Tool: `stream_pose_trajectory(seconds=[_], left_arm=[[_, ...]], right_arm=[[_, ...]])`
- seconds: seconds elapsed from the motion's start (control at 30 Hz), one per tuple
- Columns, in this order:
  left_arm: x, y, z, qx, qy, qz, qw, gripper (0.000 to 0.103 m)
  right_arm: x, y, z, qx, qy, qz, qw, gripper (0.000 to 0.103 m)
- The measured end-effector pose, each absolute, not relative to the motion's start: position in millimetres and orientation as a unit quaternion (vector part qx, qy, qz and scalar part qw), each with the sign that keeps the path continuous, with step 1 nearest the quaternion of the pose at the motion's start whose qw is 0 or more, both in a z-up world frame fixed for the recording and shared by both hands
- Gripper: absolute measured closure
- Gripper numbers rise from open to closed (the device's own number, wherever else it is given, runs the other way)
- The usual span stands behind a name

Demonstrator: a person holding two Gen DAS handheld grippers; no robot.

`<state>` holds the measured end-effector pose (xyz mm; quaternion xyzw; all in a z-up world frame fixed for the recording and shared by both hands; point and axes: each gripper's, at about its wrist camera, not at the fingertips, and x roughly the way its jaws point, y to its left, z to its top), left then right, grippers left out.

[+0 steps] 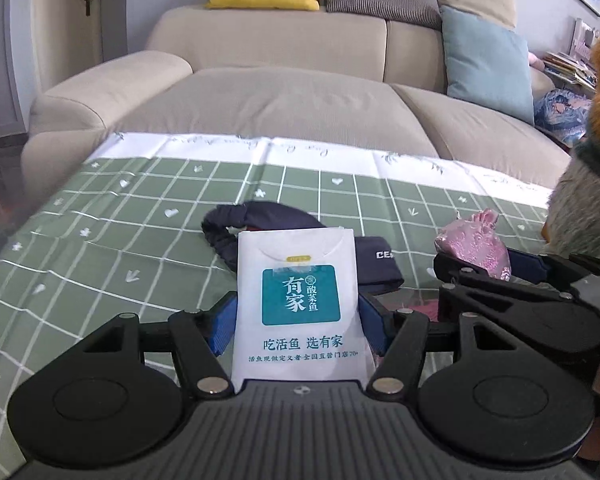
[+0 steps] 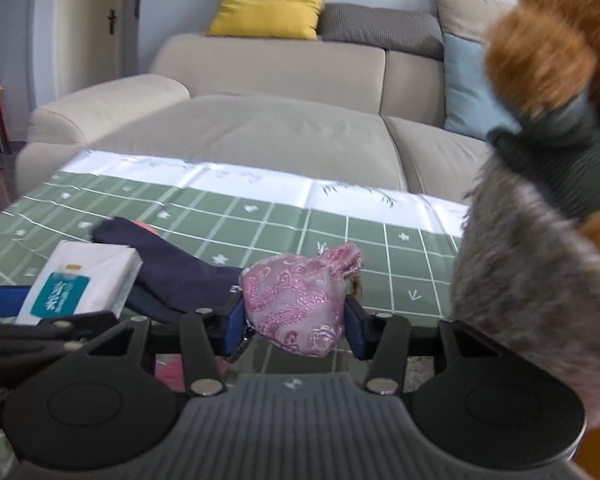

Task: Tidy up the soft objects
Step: 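Carry the white packet and pink pouch over the orange box with both grippers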

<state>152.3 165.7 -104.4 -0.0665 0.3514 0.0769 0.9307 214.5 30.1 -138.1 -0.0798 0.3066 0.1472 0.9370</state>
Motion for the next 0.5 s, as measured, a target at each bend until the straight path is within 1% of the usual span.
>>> stream_pose_trajectory(seconds=[0.27, 0.5], left_arm=[[124.3, 152.5, -68.5, -0.060, 0.341, 0.083, 0.934, 0.031], [92.9, 134.7, -47.4, -0.064, 0.343, 0.075, 0.934, 0.031]], right_arm=[[177.4, 8.2, -96.7, -0.066, 0.281, 0.185, 0.939, 0.054], [140.1, -20.1, -66.1, -0.069, 0.259, 0.222, 0.937, 0.054]])
